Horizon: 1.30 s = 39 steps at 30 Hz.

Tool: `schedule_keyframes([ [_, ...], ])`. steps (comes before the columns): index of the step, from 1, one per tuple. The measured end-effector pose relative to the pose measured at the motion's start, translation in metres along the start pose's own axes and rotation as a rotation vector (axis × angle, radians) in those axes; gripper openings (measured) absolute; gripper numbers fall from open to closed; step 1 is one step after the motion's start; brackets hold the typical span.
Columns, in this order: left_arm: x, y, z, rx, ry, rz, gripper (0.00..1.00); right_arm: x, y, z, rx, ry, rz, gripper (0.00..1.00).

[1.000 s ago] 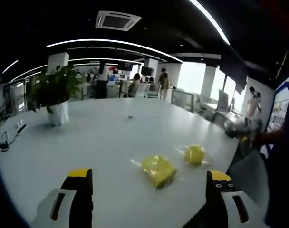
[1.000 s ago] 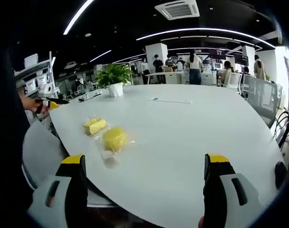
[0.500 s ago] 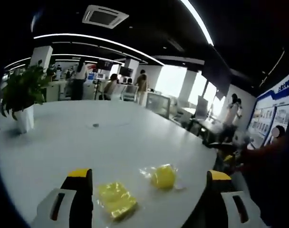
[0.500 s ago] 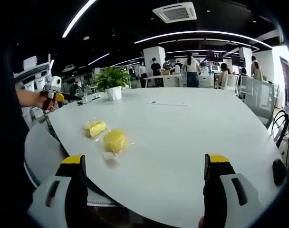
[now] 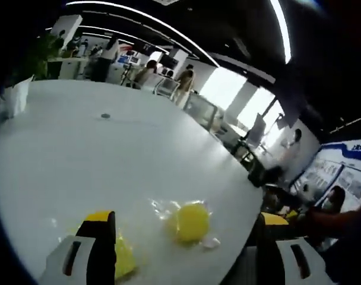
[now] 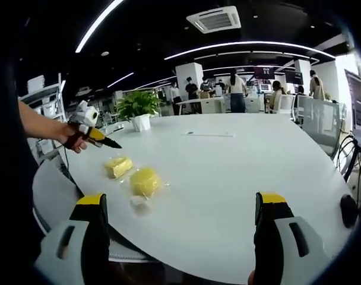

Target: Compare the silicone blocks by pressing each to a similar depth, holding the contact briefly, and releasing to observe deformation and rebound differences across the visible hardness samples.

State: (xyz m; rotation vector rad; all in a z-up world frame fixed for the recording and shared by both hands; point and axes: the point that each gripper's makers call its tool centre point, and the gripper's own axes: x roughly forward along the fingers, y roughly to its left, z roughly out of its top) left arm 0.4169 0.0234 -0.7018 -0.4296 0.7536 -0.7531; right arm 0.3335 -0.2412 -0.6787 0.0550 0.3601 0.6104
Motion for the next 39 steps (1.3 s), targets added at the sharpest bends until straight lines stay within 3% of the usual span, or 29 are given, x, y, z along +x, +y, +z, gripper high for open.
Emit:
schedule_keyframes([
  [10, 0.038, 0.009, -0.028, -0.069, 0.117, 0.001, 0.99, -0.001, 0.003, -0.001, 0.013, 0.014, -0.003, 0.97],
  [16, 0.054, 0.007, -0.037, -0.155, 0.161, -0.022, 0.82, 0.000, 0.004, -0.002, -0.004, 0.029, 0.002, 0.97],
  [20, 0.060, 0.007, -0.048, -0.123, 0.208, -0.029, 0.70, -0.002, 0.003, -0.003, -0.002, 0.038, -0.002, 0.97],
  [25, 0.066, 0.010, -0.055, -0.140, 0.220, -0.021, 0.64, -0.004, 0.005, -0.004, -0.004, 0.047, 0.002, 0.97],
  [29, 0.068, 0.017, -0.052, -0.222, 0.186, -0.007, 0.59, -0.005, 0.006, -0.005, 0.033, 0.037, -0.003, 0.97],
  [35, 0.069, 0.017, -0.055, -0.191, 0.212, 0.015, 0.55, -0.003, 0.003, -0.005, 0.035, 0.038, -0.005, 0.97],
  [38, 0.070, 0.017, -0.058, -0.137, 0.229, 0.040, 0.53, -0.002, 0.003, -0.005, 0.037, 0.037, -0.006, 0.97],
  [39, 0.069, 0.020, -0.060, -0.089, 0.246, 0.078, 0.52, -0.002, 0.003, -0.005, 0.038, 0.037, -0.005, 0.97],
])
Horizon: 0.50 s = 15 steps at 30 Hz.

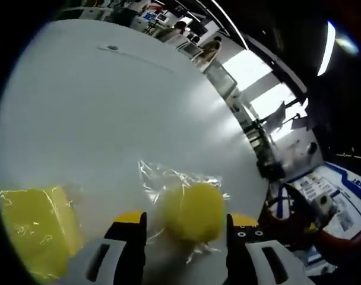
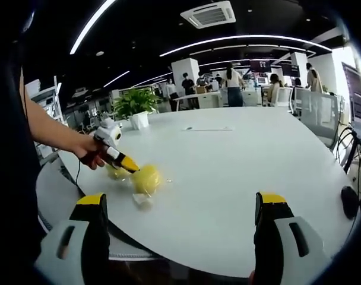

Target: Compare the silicone blocks by pressing each to a similar depth, holding the contact briefly, and releasing to observe deformation and rebound differences across the visible hardness samples.

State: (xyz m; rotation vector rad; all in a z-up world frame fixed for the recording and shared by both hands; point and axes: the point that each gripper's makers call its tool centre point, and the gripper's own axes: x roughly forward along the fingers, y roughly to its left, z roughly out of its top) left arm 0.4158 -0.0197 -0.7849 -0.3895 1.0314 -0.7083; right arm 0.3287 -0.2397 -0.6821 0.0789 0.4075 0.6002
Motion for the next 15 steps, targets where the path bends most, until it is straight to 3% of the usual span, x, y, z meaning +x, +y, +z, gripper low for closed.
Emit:
schedule_keyframes([
  [5, 0.007, -0.001, -0.001, 0.135, 0.015, 0.084, 0.51, 0.001, 0.001, -0.001, 0.002, 0.003, 0.003, 0.97],
  [8, 0.011, -0.002, 0.000, 0.148, 0.017, 0.127, 0.53, 0.001, 0.001, -0.003, 0.001, 0.007, 0.004, 0.97],
  [12, 0.014, -0.004, -0.002, 0.175, 0.018, 0.125, 0.47, 0.002, 0.001, -0.003, 0.001, 0.010, 0.006, 0.97],
  [15, 0.013, -0.005, -0.004, 0.140, 0.033, 0.089, 0.35, 0.003, 0.000, 0.000, -0.004, 0.010, 0.008, 0.97],
])
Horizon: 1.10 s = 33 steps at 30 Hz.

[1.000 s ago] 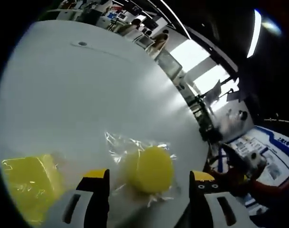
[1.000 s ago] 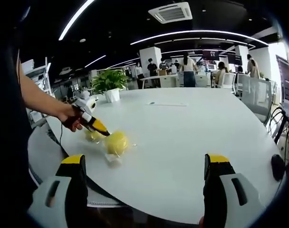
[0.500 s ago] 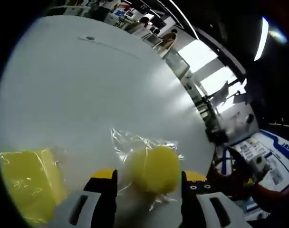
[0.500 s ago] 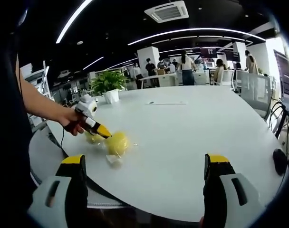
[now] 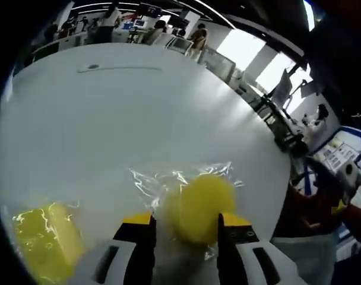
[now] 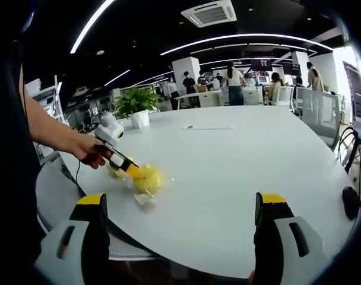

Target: Compare the silicone blocks by pressing each to a similar depth, holding the contact briefly, and releasing to observe deformation and rebound differences across the visible hardness samples.

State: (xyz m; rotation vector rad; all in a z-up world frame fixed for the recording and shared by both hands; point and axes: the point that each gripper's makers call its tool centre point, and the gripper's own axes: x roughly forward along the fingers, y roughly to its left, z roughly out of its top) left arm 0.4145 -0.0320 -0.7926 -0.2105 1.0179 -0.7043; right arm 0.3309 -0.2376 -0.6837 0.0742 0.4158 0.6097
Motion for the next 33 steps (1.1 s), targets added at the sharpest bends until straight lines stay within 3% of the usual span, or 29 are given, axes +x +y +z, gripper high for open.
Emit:
schedule_keyframes([
  [4, -0.001, -0.011, -0.007, -0.067, 0.037, -0.065, 0.18, 0.000, -0.001, 0.001, -0.001, -0.001, 0.000, 0.97],
  [13, -0.003, -0.010, -0.004, -0.066, 0.013, -0.058, 0.04, 0.001, 0.002, 0.004, -0.007, -0.008, 0.003, 0.97],
  [25, -0.006, -0.016, -0.002, -0.054, -0.031, -0.066, 0.00, 0.002, 0.003, 0.004, -0.008, 0.001, 0.008, 0.97],
  [33, -0.010, -0.022, 0.003, 0.001, -0.080, -0.056, 0.00, 0.002, 0.002, 0.007, -0.011, -0.003, 0.013, 0.97],
])
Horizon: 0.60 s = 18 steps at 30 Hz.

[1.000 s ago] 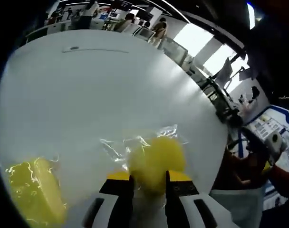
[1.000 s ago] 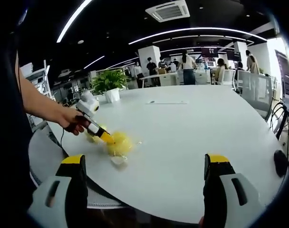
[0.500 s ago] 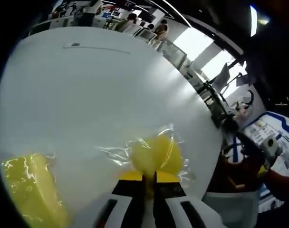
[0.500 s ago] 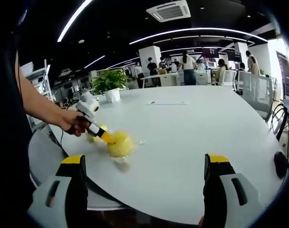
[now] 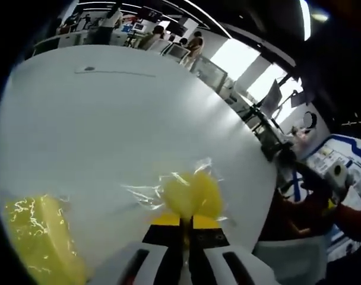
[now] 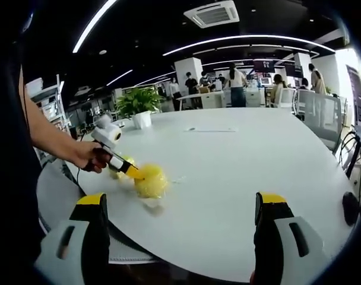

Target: Compare the silicone blocks by pressing each to a similar depth, holding the contact briefly, and releasing to observe deformation and rebound differences across the visible hardness samples.

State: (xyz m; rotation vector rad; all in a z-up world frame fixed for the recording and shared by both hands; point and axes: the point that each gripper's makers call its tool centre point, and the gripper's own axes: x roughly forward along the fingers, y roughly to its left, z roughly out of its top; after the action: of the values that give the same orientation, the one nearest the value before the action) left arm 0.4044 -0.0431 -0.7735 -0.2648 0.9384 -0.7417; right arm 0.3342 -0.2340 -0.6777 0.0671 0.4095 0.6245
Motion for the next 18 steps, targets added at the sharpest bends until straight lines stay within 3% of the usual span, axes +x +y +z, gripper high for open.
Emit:
schedule_keyframes([
  [11, -0.009, -0.007, 0.011, 0.063, -0.050, -0.029, 0.00, 0.003, 0.001, 0.006, 0.000, 0.000, 0.009, 0.97],
  [18, -0.023, -0.022, 0.040, 0.100, -0.143, -0.060, 0.00, 0.007, 0.004, 0.022, 0.005, -0.017, 0.027, 0.97],
])
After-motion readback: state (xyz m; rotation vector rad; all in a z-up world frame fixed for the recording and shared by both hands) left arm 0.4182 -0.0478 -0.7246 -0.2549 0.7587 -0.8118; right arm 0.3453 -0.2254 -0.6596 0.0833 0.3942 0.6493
